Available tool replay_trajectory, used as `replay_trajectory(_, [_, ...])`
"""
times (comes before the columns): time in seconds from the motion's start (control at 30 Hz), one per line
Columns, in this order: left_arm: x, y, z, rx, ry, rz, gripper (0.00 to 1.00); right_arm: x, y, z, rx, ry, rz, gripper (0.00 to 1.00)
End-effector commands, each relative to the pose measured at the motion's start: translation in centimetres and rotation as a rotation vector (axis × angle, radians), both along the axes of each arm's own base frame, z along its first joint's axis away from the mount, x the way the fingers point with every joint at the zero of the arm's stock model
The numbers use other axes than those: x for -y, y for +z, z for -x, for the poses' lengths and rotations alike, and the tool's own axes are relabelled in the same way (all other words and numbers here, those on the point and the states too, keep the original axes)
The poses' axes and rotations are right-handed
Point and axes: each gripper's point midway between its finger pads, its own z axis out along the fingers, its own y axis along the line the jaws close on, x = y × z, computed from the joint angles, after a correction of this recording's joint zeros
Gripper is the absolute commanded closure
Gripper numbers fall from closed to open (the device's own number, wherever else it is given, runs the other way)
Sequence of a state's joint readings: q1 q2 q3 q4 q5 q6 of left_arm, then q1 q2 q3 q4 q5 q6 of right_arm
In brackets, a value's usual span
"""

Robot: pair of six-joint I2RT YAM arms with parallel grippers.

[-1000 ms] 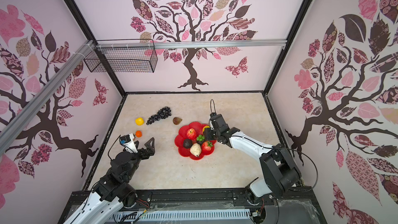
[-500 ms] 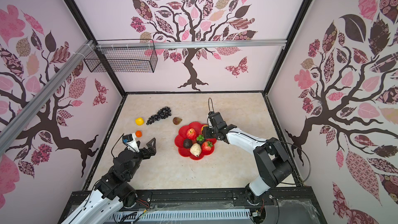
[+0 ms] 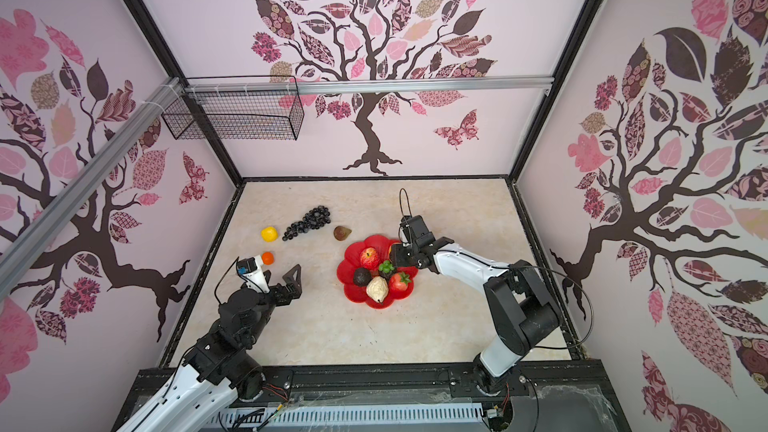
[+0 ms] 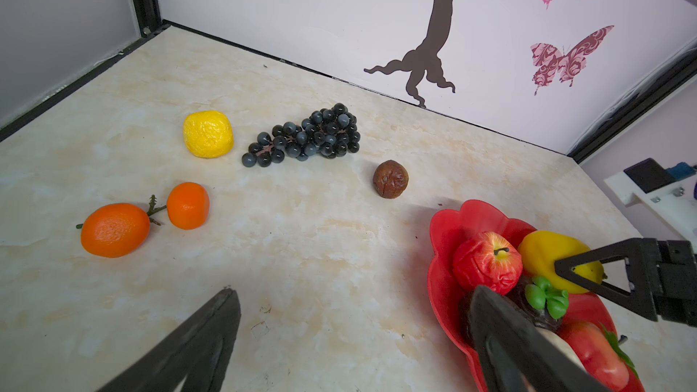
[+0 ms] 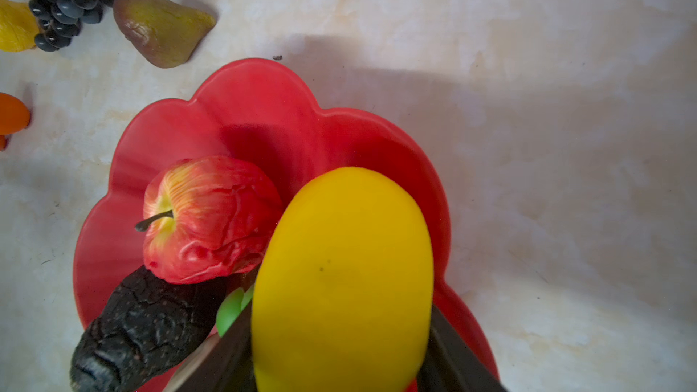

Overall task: Arrange fruit in a fruit bowl
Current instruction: Place the fruit in the fruit bowl.

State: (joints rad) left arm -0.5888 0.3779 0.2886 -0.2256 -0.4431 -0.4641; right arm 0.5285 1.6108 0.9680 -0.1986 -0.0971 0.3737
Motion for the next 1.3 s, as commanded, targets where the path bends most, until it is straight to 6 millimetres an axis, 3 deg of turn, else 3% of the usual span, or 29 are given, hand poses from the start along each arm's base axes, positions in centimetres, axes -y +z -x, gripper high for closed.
replay_trajectory(0.0, [-0.1,-0.2,-0.1,0.005,0.0,-0.014,0.02,-0.1,0.3,-0.8,-0.004,-0.014,0.014,0.37])
replay_trajectory(0.27, [0.0,-0.2,-0.1,0.005,-0.001,-0.015,0.02,0.2,0.9,-0.8,0.01,-0.02,0.017,0.31])
replay_trajectory(0.53, [0.0,-0.2,-0.1,0.005,-0.005,-0.016,0.02,0.3,1.9,-0.7,0.032,-0.017,0.012,0.32])
replay_trajectory(0.97, [0.6,-0.5,-0.6,-0.02,-0.02,-0.032,0.02,1.4,6.0,-0.3,0.121,-0.033,0.013,0.29])
replay_trajectory(1.27, [1.7,0.0,-1.8,-0.145,0.01,0.028,0.04,2.5,10.9,3.5,0.201,-0.011,-0.099,0.27])
